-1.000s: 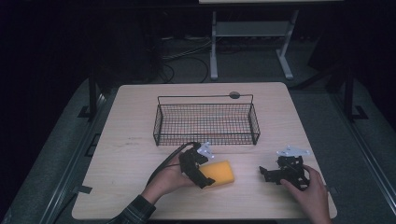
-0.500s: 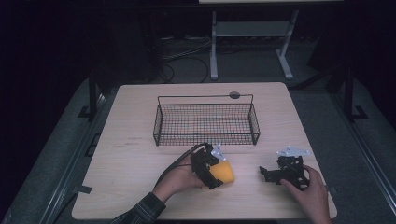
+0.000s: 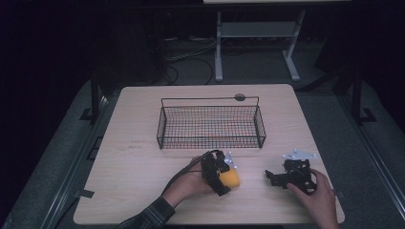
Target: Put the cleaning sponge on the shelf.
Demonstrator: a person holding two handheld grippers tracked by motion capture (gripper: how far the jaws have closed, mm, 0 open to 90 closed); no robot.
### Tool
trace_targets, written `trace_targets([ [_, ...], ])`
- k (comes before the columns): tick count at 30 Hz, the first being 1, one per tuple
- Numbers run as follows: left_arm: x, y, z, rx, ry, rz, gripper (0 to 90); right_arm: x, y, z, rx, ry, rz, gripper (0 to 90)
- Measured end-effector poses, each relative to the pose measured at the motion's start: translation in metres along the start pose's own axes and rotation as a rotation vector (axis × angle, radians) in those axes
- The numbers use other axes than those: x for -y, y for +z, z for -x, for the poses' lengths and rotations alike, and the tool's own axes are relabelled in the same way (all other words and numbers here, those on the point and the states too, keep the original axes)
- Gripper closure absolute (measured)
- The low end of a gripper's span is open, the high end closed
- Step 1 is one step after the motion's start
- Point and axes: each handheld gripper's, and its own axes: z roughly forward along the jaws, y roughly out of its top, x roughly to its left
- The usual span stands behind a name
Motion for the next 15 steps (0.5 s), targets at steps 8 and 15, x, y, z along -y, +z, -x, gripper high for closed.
trace_targets([
  [8,0.0012,-0.0002,-0.0008,-0.002,-0.008,0.005,14.9,0.0,0.0,0.0,0.0,0.0,0.0,0.0],
  [15,0.0021,-0.0034,-0.0027,0.0,-0.014,0.006,21.8,0.0,0.0,0.0,0.0,0.0,0.0,0.0],
])
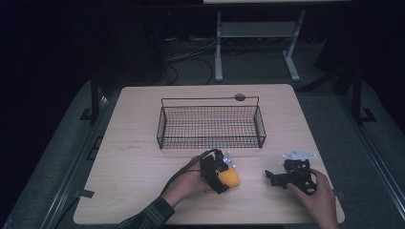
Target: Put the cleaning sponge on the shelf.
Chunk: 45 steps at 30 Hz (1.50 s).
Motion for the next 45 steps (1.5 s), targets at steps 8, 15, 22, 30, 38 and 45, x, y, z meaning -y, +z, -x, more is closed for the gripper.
trace_targets([
  [8,0.002,-0.005,-0.002,0.008,-0.018,0.01,22.1,0.0,0.0,0.0,0.0,0.0,0.0,0.0],
  [15,0.003,-0.012,-0.004,0.015,-0.03,0.021,22.1,0.0,0.0,0.0,0.0,0.0,0.0,0.0],
  [22,0.003,-0.02,-0.006,0.021,-0.037,0.032,22.1,0.0,0.0,0.0,0.0,0.0,0.0,0.0],
  [30,0.005,-0.032,-0.011,0.017,-0.045,0.037,22.1,0.0,0.0,0.0,0.0,0.001,0.0,0.0],
  [38,0.008,-0.048,-0.016,0.006,-0.062,0.06,22.1,0.0,0.0,0.0,0.0,0.0,0.0,0.0],
  [45,0.009,-0.059,-0.02,-0.005,-0.073,0.075,22.2,0.0,0.0,0.0,0.0,0.001,0.0,0.0],
])
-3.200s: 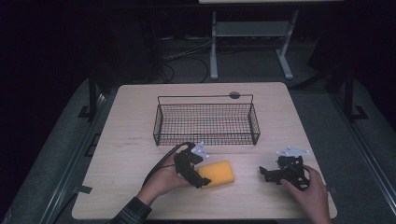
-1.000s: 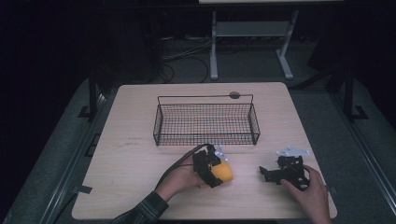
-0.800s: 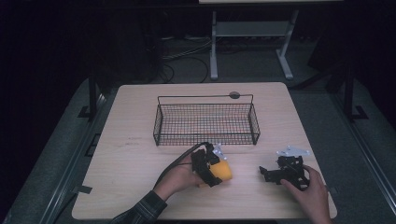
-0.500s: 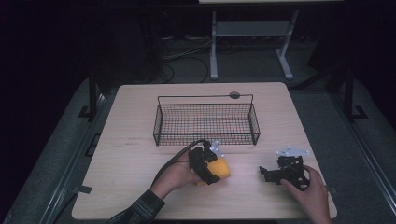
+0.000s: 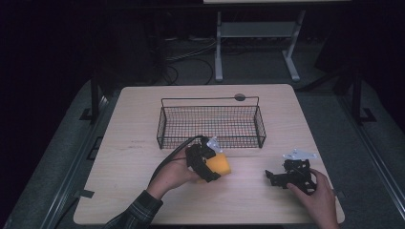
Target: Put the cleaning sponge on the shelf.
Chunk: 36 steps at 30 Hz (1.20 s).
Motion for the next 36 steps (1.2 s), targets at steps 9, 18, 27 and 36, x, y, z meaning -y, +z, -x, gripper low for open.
trace_targets([
  [9,0.0,-0.014,-0.005,-0.011,-0.007,0.009,22.2,0.0,0.0,0.0,-0.002,0.0,0.0,0.0],
  [18,-0.003,-0.03,-0.01,-0.026,-0.002,0.005,22.2,0.0,0.0,0.0,-0.002,-0.001,0.0,0.0],
  [27,-0.007,-0.041,-0.017,-0.041,-0.008,0.012,22.2,0.0,0.0,0.0,-0.001,0.0,0.0,0.0],
  [36,-0.011,-0.049,-0.027,-0.054,-0.014,0.011,22.2,0.0,0.0,0.0,0.0,0.0,0.0,0.0],
])
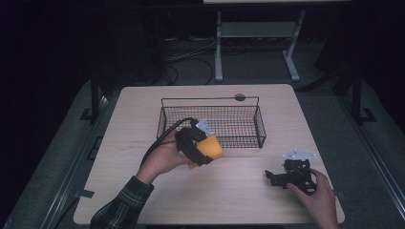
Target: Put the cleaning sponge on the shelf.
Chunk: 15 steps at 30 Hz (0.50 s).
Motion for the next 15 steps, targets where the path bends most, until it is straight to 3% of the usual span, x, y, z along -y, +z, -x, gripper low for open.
trace_targets([
  [5,-0.002,-0.004,-0.008,-0.017,-0.007,0.0,22.2,0.0,0.0,0.0,-0.001,0.001,0.0,0.0],
  [15,0.0,-0.011,-0.028,-0.05,-0.063,0.014,22.3,0.0,0.0,0.0,-0.001,0.001,0.0,0.0],
])
